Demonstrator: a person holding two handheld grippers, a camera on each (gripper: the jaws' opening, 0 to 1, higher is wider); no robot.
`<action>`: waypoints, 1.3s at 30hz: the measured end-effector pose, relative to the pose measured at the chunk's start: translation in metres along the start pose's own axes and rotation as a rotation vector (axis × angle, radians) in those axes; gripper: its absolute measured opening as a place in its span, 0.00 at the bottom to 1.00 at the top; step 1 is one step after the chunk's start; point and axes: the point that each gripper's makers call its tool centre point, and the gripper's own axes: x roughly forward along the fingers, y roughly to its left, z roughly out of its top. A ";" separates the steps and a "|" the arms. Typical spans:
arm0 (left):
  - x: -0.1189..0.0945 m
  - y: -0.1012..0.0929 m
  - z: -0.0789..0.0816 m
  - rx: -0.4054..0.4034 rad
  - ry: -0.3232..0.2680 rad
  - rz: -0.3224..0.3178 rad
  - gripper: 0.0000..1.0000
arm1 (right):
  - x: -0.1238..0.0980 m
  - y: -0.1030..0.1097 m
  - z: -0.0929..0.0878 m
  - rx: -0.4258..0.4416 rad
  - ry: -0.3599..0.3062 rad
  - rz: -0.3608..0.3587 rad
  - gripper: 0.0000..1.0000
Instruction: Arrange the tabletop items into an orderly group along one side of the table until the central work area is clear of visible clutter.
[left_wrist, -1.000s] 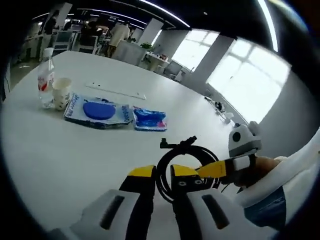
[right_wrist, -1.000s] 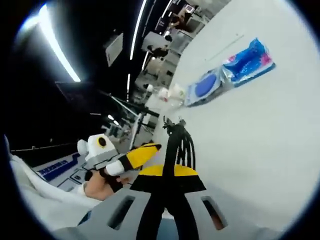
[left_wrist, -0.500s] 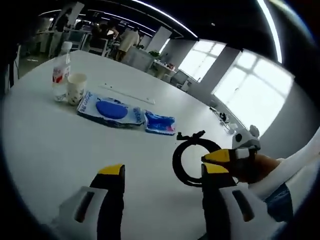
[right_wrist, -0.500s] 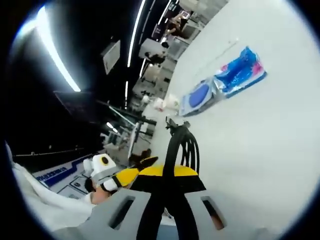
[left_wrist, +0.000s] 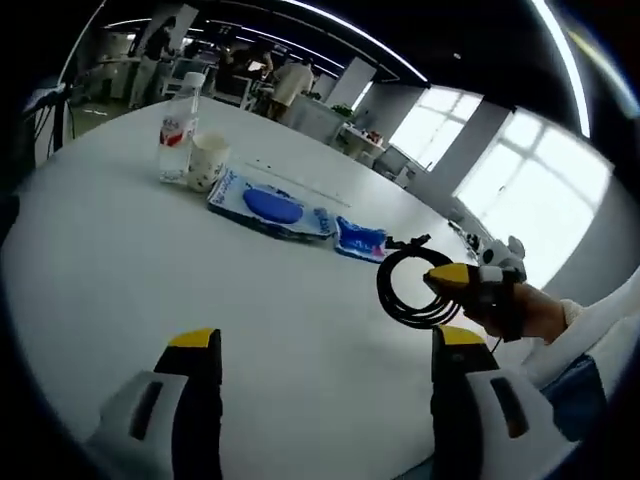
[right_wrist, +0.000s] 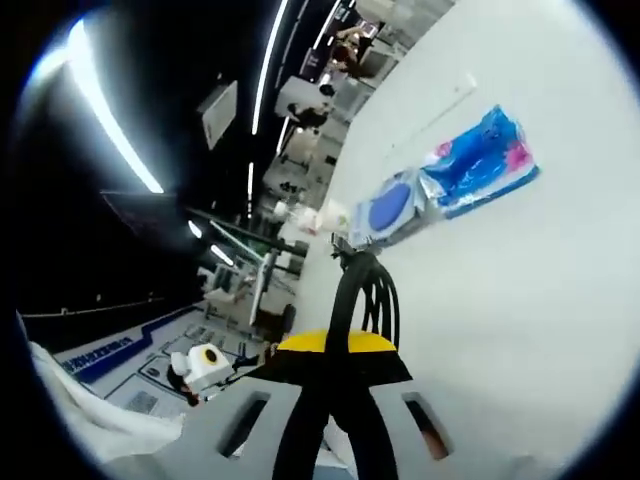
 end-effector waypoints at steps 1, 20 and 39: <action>0.000 0.000 -0.001 0.001 0.002 0.001 0.88 | 0.001 0.000 0.002 0.003 -0.002 0.002 0.00; 0.005 0.002 0.002 0.005 0.020 0.000 0.86 | 0.015 -0.053 0.024 0.087 -0.026 -0.070 0.00; 0.014 0.003 0.001 -0.020 0.045 -0.009 0.85 | 0.002 -0.091 0.031 0.101 -0.052 -0.216 0.00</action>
